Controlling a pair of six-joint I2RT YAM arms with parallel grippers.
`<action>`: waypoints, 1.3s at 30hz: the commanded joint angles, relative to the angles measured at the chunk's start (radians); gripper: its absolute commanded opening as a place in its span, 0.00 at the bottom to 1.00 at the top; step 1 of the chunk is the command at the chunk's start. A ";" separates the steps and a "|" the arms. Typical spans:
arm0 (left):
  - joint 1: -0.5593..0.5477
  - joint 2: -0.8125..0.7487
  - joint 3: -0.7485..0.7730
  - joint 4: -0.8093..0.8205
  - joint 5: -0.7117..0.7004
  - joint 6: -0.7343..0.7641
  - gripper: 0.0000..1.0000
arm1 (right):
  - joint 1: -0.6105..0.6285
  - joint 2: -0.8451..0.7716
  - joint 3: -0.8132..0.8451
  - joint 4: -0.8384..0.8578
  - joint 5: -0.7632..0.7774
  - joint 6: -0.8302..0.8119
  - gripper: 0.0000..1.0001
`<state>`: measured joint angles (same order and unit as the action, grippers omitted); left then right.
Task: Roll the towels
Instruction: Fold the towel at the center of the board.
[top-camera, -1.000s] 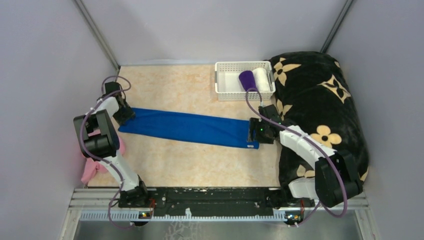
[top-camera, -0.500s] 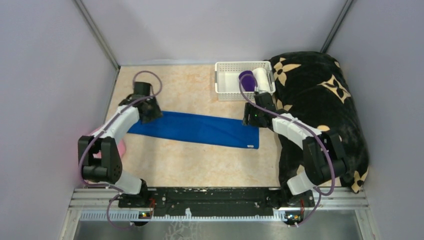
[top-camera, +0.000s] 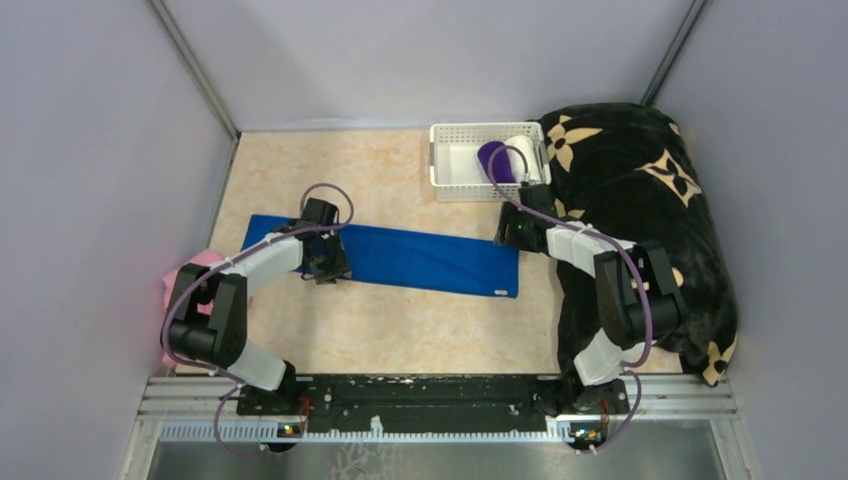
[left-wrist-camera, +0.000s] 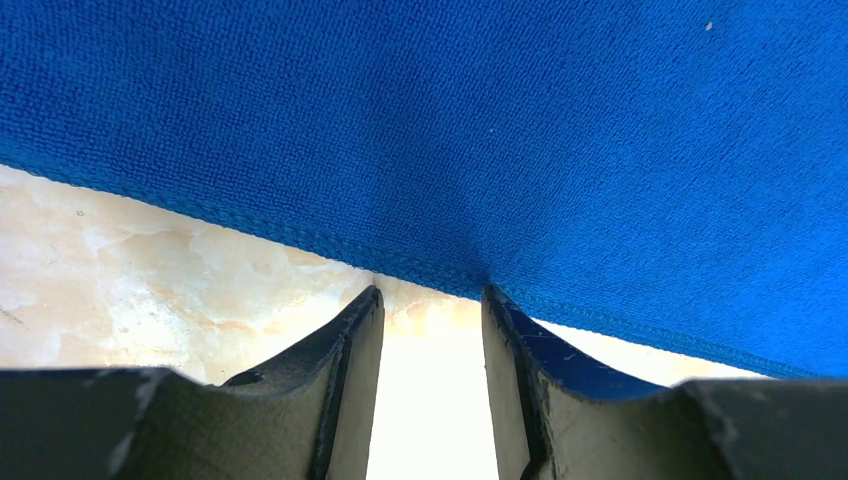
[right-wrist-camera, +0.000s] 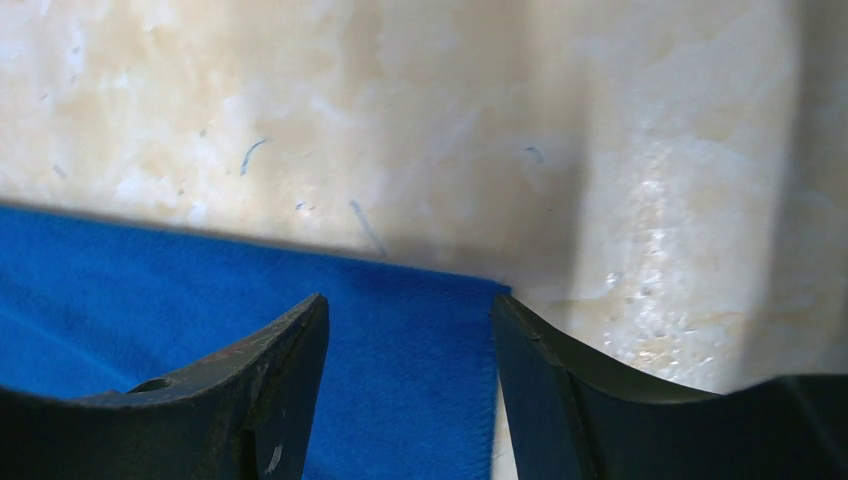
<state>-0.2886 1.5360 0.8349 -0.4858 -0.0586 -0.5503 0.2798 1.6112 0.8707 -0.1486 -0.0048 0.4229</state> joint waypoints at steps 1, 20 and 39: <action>-0.003 0.011 -0.059 0.007 0.000 -0.026 0.47 | -0.039 0.032 0.005 0.050 0.002 0.006 0.61; 0.010 -0.250 0.045 -0.058 -0.048 0.067 0.62 | 0.070 -0.075 0.077 -0.377 0.157 -0.045 0.52; 0.083 -0.403 0.025 0.072 -0.198 0.309 0.69 | 0.140 0.152 0.067 -0.409 0.131 0.032 0.36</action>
<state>-0.2111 1.1538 0.8883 -0.4698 -0.2241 -0.2958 0.3965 1.6524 0.9531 -0.5339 0.1448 0.4229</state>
